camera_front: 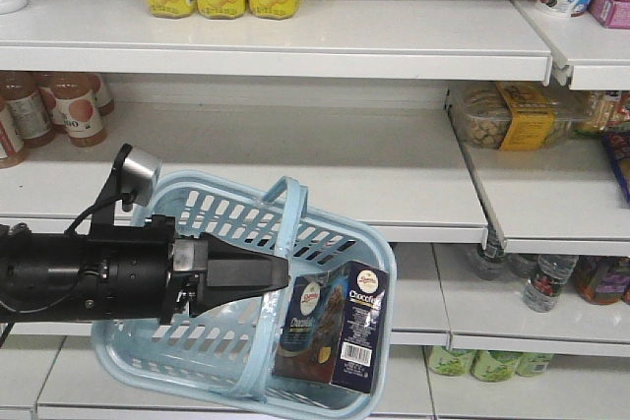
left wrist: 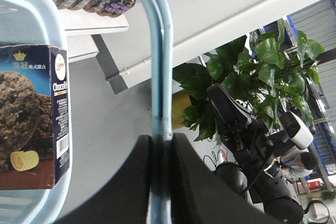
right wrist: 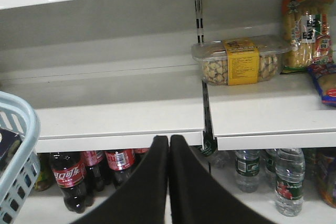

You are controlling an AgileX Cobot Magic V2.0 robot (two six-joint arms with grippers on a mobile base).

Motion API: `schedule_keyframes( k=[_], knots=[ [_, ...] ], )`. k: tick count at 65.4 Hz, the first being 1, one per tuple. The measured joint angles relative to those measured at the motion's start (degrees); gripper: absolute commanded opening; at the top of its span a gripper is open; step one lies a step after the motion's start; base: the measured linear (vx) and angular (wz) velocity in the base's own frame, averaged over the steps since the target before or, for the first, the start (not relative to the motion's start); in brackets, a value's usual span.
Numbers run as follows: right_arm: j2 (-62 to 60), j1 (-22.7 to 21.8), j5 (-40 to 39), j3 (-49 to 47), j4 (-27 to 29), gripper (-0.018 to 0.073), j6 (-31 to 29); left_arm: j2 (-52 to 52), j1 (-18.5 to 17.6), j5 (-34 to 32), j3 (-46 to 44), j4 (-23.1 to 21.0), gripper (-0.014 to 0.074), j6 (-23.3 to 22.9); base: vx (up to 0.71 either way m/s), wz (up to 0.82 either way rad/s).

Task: Left arm holds basket, right arm returns cookies
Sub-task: 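Drive up to the white shelves holding the basket in the left gripper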

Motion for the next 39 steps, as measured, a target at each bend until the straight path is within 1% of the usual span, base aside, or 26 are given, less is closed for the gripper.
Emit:
schedule_keyframes(
  k=[18, 39],
  knots=[
    [0.0, 0.0, 0.0, 0.0, 0.0, -0.0008, 0.0, 0.0, 0.0, 0.0, 0.0, 0.0, -0.0006, 0.0, 0.10, 0.09],
    [0.0, 0.0, 0.0, 0.0, 0.0, -0.0008, 0.0, 0.0, 0.0, 0.0, 0.0, 0.0, -0.0006, 0.0, 0.10, -0.02]
  ],
)
